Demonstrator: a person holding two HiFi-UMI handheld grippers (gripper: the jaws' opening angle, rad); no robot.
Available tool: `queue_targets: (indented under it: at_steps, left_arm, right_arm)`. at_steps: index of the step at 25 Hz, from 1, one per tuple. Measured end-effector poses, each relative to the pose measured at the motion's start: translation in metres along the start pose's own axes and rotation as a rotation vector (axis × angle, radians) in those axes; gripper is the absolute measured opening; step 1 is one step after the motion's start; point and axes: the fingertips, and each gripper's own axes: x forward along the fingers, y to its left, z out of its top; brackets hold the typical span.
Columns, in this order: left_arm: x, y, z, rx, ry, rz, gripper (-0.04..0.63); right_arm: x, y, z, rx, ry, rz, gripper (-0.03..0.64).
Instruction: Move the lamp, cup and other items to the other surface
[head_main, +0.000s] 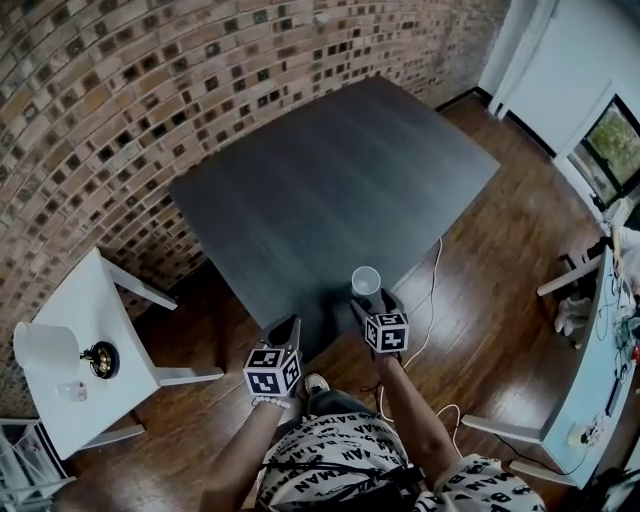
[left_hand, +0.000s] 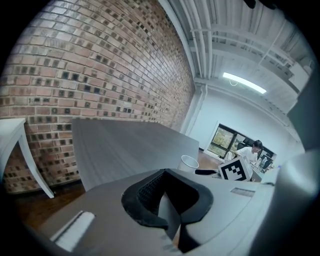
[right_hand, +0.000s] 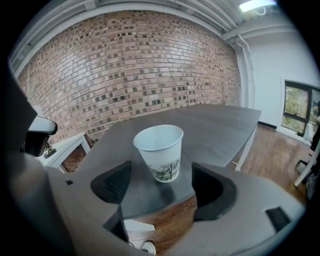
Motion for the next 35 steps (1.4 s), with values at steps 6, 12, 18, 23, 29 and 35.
queue_targets:
  at_steps: [6, 12, 18, 23, 29, 35]
  left_arm:
    - [-0.021, -0.002, -0.003, -0.006, -0.023, 0.001, 0.0]
    - [-0.058, 0.002, -0.009, -0.022, -0.046, 0.039, 0.0]
    - [-0.127, 0.039, -0.019, -0.063, -0.11, 0.127, 0.0]
    - [-0.199, 0.078, -0.03, -0.125, -0.167, 0.216, 0.0]
    - [-0.294, 0.118, -0.047, -0.192, -0.268, 0.355, 0.0]
    - [-0.381, 0.141, -0.077, -0.265, -0.326, 0.477, 0.0]
  right_arm:
    - [-0.032, 0.03, -0.001, 0.007, -0.013, 0.062, 0.39]
    - [-0.061, 0.09, 0.024, -0.06, -0.067, 0.166, 0.39]
    - [-0.07, 0.181, 0.049, -0.131, -0.134, 0.301, 0.38]
    - [-0.085, 0.271, 0.051, -0.193, -0.161, 0.44, 0.359]
    - [-0.105, 0.379, 0.036, -0.278, -0.157, 0.593, 0.359]
    - [-0.136, 0.476, 0.01, -0.379, -0.128, 0.74, 0.357]
